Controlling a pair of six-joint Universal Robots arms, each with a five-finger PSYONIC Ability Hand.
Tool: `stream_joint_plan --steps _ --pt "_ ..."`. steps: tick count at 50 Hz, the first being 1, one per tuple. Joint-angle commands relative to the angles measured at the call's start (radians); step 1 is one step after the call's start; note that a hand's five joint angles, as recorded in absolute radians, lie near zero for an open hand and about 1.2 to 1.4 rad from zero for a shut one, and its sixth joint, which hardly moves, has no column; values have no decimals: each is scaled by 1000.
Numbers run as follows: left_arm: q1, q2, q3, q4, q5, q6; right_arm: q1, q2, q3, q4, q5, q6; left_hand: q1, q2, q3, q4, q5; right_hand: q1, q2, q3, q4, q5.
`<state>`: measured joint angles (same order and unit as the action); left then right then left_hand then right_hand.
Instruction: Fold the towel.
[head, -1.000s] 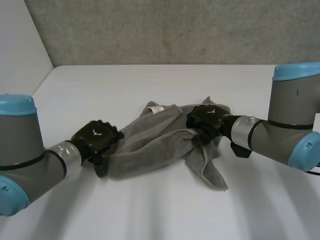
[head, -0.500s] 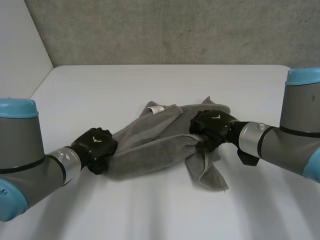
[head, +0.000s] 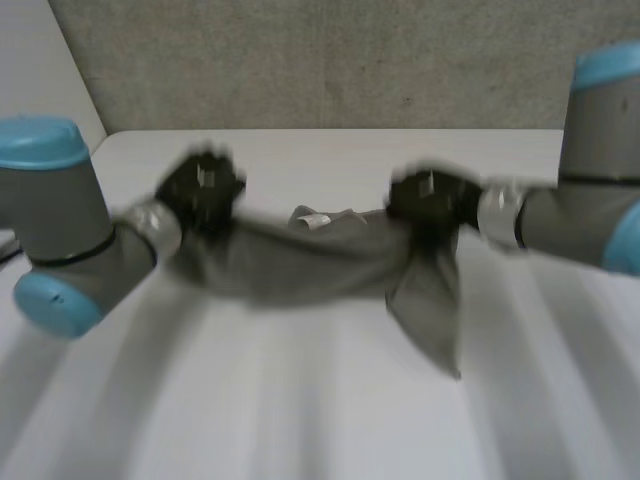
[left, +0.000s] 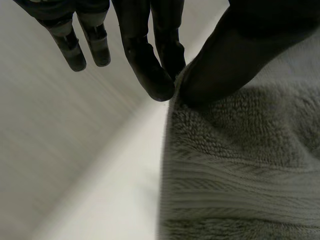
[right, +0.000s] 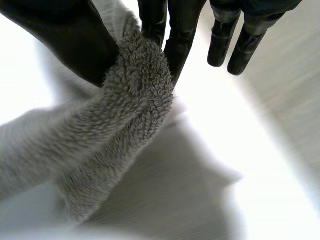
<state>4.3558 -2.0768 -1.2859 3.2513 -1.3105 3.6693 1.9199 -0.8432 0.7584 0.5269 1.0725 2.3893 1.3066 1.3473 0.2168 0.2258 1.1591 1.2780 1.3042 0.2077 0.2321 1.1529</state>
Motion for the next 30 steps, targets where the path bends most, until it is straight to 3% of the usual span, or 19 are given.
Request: stream_joint_plan --steps 1,5,8,13,19,30 --pt "-61 329 -88 682 -98 -217 27 -332 32 -730 100 509 90 49 -42 -51 63 118 92 -33 -58 69" --pt "-53 366 -107 706 -79 -293 -22 -385 150 -814 37 605 90 49 -42 -51 63 118 92 -33 -58 69" --pt "-28 363 -90 590 -21 -293 -15 -372 171 -717 -28 576 90 49 -42 -51 63 118 92 -33 -58 69" --pt "37 313 -150 411 112 -290 -25 -321 229 -477 -97 391 90 49 -42 -51 63 118 92 -33 -58 69" --pt "100 293 -259 372 145 -265 -15 -315 338 -386 -115 248 90 49 -42 -51 63 118 92 -33 -58 69" --pt "148 242 -525 285 188 -19 -13 -215 631 -314 -111 51 90 49 -42 -51 63 118 92 -33 -58 69"
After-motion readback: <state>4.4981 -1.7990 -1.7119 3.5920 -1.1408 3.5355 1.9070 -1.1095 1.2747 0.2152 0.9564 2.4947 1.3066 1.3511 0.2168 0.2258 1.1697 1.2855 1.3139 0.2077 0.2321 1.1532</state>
